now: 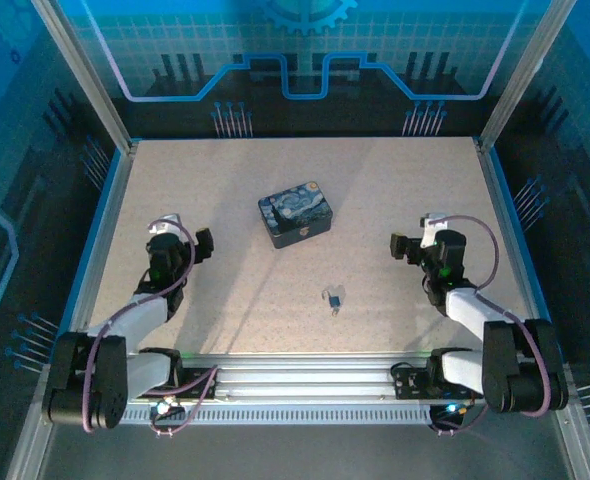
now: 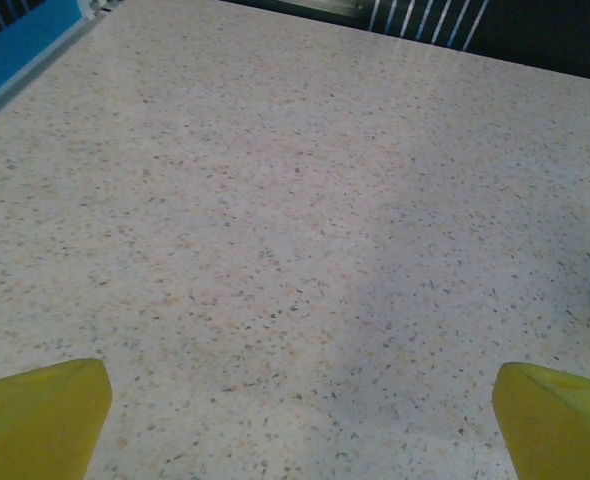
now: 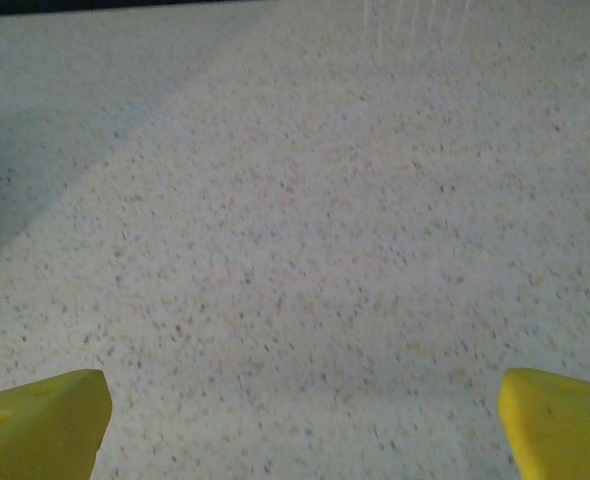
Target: Unlock the padlock with the key
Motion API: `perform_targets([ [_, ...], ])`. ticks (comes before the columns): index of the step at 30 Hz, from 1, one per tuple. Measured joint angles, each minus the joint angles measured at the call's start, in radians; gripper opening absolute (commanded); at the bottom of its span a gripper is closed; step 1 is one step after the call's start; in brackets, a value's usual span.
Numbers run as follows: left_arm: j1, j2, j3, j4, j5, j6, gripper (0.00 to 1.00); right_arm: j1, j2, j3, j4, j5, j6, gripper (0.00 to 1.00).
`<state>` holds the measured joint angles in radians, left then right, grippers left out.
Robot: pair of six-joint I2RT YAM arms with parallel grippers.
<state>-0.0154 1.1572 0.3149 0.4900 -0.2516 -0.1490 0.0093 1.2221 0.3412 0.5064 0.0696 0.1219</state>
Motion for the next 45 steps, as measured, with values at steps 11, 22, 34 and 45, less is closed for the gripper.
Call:
perform_targets([
  [11, 0.027, 0.129, -0.004, 0.166, 0.106, 0.041, 0.99, 0.001, 0.169, 0.000, 0.257, -0.032, -0.056, 1.00],
  [22, 0.043, 0.358, 0.031, 0.362, 0.191, 0.078, 0.99, 0.019, 0.270, 0.060, 0.277, -0.037, -0.094, 1.00],
  [34, 0.043, 0.389, 0.049, 0.392, 0.248, 0.104, 0.99, 0.024, 0.271, 0.069, 0.262, -0.025, -0.099, 1.00],
  [45, 0.043, 0.389, 0.049, 0.392, 0.249, 0.105, 0.99, 0.042, 0.271, 0.071, 0.249, -0.018, -0.116, 1.00],
])
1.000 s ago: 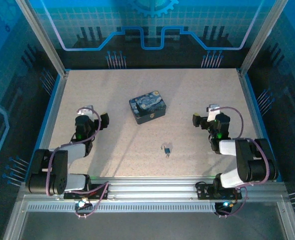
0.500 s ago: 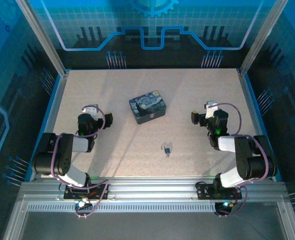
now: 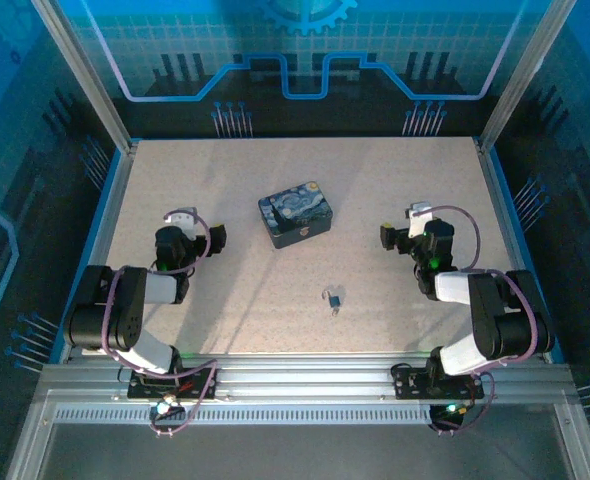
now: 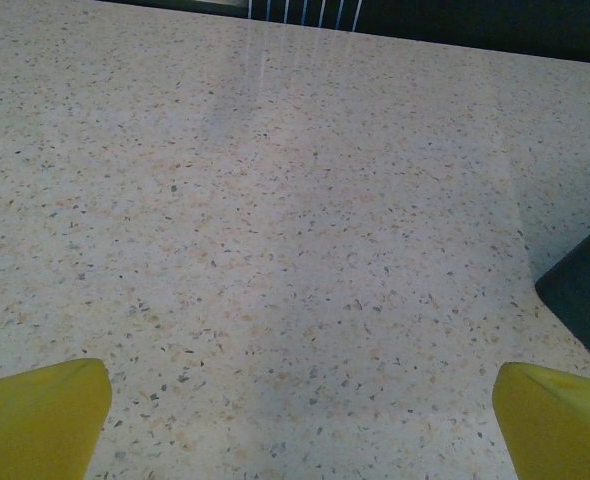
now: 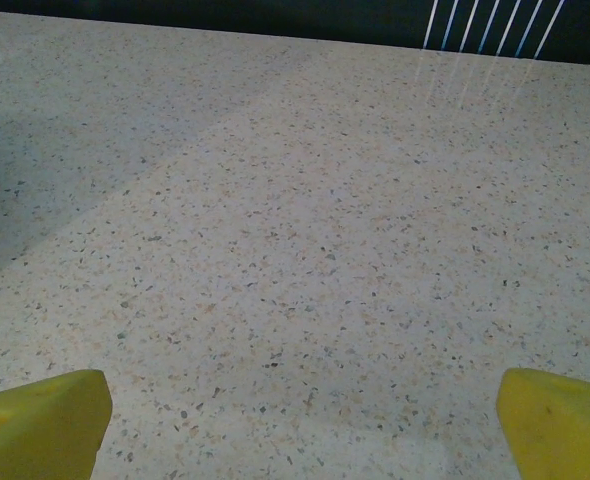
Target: Unlock the padlock with the key
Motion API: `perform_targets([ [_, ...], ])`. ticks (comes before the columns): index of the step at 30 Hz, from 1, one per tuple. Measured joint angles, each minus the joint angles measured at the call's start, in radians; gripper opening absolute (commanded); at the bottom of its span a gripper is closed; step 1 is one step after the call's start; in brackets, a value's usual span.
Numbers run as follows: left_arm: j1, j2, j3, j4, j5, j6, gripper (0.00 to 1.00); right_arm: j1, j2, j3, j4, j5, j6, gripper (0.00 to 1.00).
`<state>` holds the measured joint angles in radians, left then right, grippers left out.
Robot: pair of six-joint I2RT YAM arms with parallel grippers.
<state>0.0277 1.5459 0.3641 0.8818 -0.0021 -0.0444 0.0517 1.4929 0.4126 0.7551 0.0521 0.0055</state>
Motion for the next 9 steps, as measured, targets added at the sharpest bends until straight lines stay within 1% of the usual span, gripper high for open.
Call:
perform_targets([
  [9, 0.000, 0.000, 0.000, 0.000, 0.000, 0.000, 0.99, 0.000, 0.000, 0.000, 0.000, 0.000, -0.003, 1.00],
])
